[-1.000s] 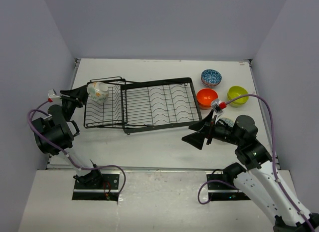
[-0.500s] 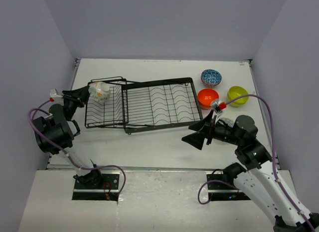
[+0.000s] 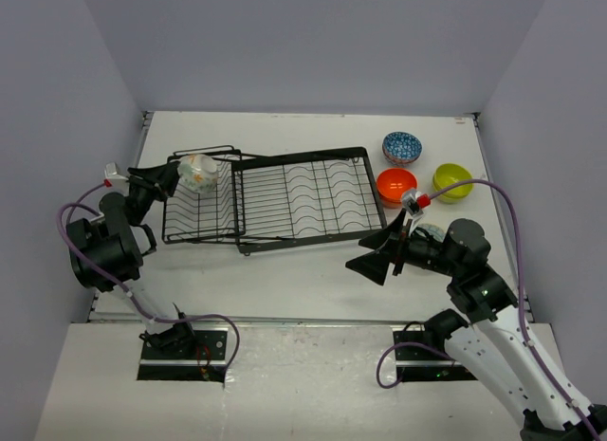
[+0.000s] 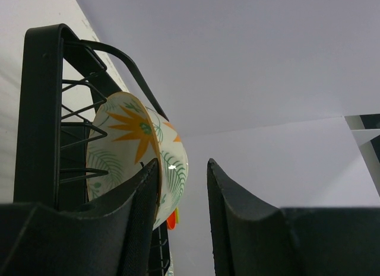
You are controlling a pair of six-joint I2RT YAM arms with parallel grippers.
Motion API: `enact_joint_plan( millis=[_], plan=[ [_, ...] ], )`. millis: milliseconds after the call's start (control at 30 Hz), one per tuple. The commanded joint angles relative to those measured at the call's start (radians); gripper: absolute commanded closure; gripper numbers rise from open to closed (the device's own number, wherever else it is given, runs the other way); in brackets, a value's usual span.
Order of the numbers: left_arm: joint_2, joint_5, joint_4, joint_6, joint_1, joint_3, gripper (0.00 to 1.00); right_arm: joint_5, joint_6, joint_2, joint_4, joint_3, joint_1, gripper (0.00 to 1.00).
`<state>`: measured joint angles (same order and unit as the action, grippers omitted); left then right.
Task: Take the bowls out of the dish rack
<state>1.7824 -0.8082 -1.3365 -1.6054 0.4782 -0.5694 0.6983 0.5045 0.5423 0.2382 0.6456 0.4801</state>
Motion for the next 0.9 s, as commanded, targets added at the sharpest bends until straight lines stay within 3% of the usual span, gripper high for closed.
enact_joint_plan(
  millis=[0, 867],
  plan=[
    [0.012, -0.019, -0.437, 0.01, -0.018, -0.035, 0.61, -0.002, -0.017, -0.007, -0.03, 0.008, 0.008, 0.01],
    [-0.026, -0.049, -0.308, 0.093, -0.085, -0.093, 0.62, -0.003, -0.018, -0.004, -0.031, 0.003, 0.011, 0.01]
  ],
)
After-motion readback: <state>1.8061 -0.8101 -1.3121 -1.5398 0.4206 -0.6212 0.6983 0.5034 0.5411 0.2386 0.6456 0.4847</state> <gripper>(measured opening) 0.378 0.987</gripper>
